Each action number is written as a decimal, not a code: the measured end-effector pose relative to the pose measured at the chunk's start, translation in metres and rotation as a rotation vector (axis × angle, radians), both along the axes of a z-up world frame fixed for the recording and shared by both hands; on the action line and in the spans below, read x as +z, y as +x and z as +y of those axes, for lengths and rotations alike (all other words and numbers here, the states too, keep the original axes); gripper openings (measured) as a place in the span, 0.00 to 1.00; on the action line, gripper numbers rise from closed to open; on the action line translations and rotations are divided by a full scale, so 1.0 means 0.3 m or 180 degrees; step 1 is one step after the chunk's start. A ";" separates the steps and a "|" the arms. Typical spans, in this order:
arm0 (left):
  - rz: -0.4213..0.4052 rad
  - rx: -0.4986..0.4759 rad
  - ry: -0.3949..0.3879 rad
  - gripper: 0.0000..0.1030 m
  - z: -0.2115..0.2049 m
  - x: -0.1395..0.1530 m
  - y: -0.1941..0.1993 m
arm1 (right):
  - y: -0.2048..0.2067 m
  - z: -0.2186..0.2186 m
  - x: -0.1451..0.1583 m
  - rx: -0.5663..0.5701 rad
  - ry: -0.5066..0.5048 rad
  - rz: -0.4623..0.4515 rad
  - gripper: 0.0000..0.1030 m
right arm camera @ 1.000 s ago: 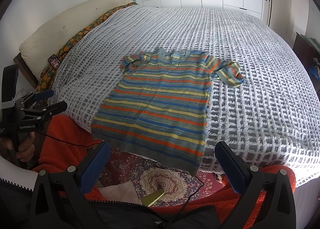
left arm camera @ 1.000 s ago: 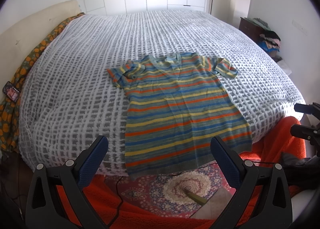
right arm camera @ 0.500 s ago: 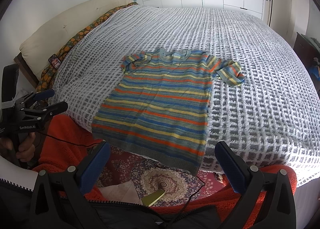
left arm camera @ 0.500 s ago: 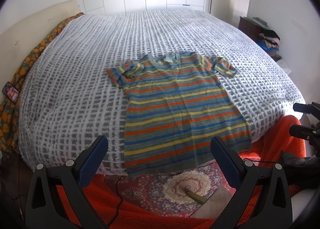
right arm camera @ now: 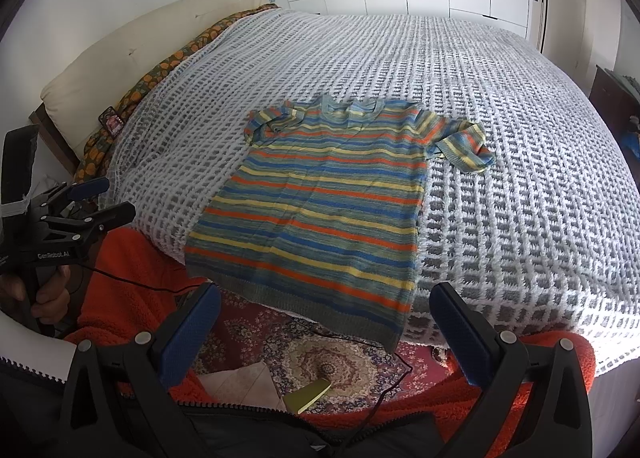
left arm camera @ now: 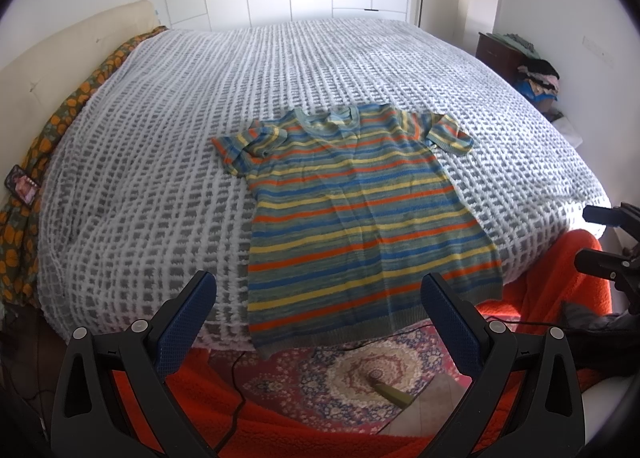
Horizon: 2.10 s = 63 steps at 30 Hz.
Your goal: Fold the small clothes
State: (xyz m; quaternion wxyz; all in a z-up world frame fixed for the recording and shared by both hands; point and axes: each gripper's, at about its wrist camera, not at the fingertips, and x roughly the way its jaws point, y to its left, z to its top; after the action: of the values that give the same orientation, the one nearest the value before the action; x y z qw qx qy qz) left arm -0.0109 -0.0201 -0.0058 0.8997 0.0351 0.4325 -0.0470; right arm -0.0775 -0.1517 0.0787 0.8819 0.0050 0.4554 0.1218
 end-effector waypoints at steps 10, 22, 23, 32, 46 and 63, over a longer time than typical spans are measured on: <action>0.0014 -0.0023 -0.0012 0.99 0.002 0.000 0.005 | 0.011 -0.006 -0.002 0.0017 -0.0001 0.0020 1.00; 0.0032 -0.0002 -0.0031 0.99 0.026 0.003 0.014 | 0.029 -0.001 -0.005 0.0060 -0.0015 0.0040 1.00; 0.0031 -0.0005 -0.0029 0.99 0.026 0.003 0.013 | 0.028 -0.001 -0.005 0.0059 -0.0015 0.0041 1.00; 0.0034 -0.0022 -0.0023 0.99 0.020 -0.002 0.012 | 0.026 -0.006 -0.010 0.0039 -0.0009 0.0050 1.00; 0.0034 -0.0022 -0.0022 0.99 0.019 -0.002 0.011 | 0.027 -0.007 -0.010 0.0038 -0.0001 0.0056 1.00; 0.0034 -0.0019 -0.0020 0.99 0.016 -0.002 0.011 | 0.026 -0.007 -0.010 0.0040 -0.0001 0.0057 1.00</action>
State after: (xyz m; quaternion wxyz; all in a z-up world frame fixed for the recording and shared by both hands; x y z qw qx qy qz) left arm -0.0075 -0.0152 -0.0064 0.8973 0.0332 0.4372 -0.0513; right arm -0.0696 -0.1539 0.0756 0.8770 0.0031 0.4633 0.1272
